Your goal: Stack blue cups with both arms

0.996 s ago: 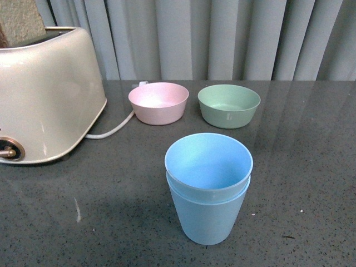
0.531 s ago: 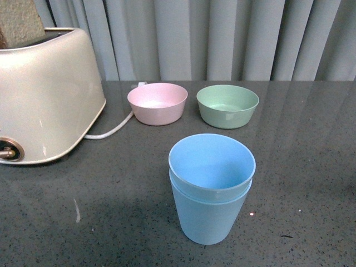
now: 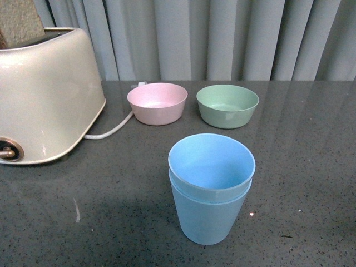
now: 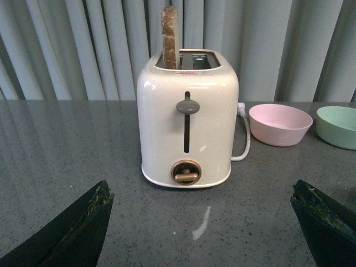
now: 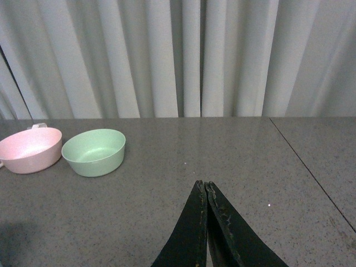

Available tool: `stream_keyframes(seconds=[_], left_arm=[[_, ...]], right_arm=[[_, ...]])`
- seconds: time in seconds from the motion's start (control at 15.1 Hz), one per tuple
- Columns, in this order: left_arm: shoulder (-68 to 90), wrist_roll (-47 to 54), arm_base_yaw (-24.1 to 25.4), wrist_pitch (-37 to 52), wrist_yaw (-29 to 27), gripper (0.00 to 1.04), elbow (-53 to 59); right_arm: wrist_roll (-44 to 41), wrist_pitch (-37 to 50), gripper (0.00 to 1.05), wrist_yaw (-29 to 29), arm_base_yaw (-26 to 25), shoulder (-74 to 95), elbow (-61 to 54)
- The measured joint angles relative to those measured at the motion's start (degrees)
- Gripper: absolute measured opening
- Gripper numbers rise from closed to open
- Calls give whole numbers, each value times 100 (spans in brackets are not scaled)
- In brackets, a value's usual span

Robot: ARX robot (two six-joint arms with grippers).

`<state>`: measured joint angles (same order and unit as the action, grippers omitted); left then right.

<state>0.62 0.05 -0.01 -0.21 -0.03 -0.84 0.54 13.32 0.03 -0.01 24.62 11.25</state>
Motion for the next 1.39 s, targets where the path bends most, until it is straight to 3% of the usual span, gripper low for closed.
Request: stream_keyframes(seconds=[1.06, 1.13, 1.39], left_arm=[[0, 0, 0, -2, 0, 98, 0], [0, -2, 0, -4, -2, 98, 0], [0, -2, 0, -2, 0, 98, 0]], right_arm=[[-20, -468, 2, -4, 0, -1539, -1054], [-17, -1283, 2, -4, 0, -2124, -1051], [-17, -1357, 2, -2, 0, -2437, -1051]])
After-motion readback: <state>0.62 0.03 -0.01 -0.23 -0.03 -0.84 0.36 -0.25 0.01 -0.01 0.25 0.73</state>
